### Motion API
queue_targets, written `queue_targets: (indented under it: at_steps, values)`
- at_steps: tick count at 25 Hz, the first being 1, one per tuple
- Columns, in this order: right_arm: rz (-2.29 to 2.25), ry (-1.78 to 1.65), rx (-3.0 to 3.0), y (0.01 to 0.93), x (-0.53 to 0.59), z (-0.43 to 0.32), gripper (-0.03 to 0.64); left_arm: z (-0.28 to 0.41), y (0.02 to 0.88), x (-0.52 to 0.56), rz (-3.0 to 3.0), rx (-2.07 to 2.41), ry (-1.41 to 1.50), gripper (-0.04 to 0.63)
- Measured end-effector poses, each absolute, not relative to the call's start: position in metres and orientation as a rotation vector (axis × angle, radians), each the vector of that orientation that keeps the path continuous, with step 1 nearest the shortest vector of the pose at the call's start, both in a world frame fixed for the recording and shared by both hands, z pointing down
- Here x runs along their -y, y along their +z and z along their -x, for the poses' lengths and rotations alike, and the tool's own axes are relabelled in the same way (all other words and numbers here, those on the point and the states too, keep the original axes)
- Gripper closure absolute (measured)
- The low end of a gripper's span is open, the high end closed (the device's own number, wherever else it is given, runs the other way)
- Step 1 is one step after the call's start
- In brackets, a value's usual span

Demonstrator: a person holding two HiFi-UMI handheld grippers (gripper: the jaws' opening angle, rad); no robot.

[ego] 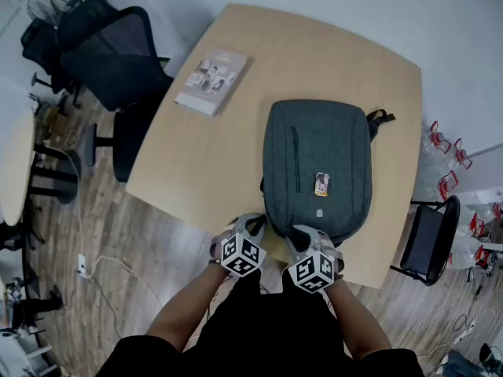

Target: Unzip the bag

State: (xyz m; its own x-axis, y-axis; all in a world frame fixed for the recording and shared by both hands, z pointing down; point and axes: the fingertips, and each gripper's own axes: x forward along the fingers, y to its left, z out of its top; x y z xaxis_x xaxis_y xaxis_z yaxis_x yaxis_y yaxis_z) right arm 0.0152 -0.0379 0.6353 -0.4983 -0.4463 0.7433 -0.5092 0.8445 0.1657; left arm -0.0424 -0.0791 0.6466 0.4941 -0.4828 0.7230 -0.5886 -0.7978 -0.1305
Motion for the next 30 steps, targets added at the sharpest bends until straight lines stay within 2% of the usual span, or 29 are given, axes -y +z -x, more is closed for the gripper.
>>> queue_targets:
  at_steps: [15, 19, 23, 30]
  values:
    - [-0.772, 0.187, 2.174, 0.636, 0.065, 0.022, 0.504, 0.056, 0.643, 0.070, -2.546, 0.906, 1.166, 0.568]
    - [-0.729, 0.222, 2.205, 0.636, 0.071, 0.034, 0.469, 0.064, 0.646, 0.079, -2.522, 0.920, 1.159, 0.569]
    - [-0.653, 0.184, 2.301, 0.618, 0.056, 0.035, 0.360, 0.063, 0.644, 0.082, -2.514, 0.927, 1.108, 0.569]
    - [-0.501, -0.116, 2.187, 0.620, 0.022, -0.021, 0.342, 0.067, 0.643, 0.082, -2.502, 0.934, 1.095, 0.569]
